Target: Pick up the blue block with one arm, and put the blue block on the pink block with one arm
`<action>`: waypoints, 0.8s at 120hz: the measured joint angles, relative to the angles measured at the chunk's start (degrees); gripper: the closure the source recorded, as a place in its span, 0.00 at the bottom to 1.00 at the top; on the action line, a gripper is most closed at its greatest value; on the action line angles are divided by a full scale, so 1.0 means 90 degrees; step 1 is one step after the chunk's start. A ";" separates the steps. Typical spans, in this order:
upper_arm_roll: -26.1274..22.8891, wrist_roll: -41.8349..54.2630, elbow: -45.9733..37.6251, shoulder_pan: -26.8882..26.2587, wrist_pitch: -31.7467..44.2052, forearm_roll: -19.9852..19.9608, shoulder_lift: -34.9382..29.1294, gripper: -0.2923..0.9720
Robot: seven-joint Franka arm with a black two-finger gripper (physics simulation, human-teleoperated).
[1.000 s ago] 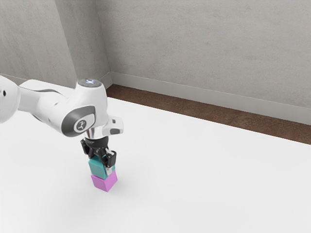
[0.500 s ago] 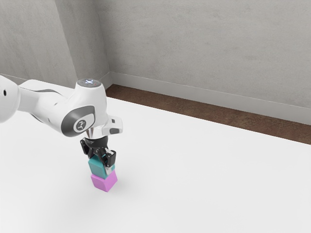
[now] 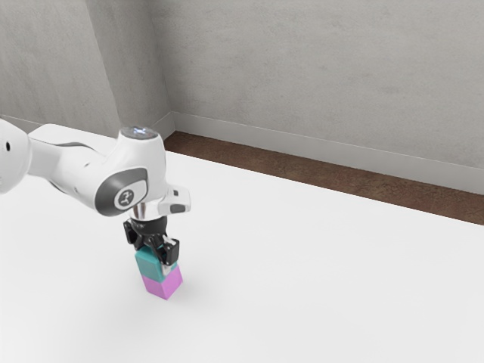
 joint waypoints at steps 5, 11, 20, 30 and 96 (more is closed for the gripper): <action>0.0000 0.0016 0.0003 0.0002 -0.0005 -0.0015 -0.0002 0.39; 0.0001 0.0030 0.0004 0.0005 -0.0011 -0.0026 -0.0018 0.36; 0.0001 0.0046 0.0000 0.0009 -0.0025 -0.0039 -0.0114 0.32; -0.0004 0.0059 0.0001 0.0015 -0.0093 -0.0052 -0.0395 0.29; -0.0048 0.0029 0.0439 0.0012 -0.1218 -0.0196 -0.1132 0.24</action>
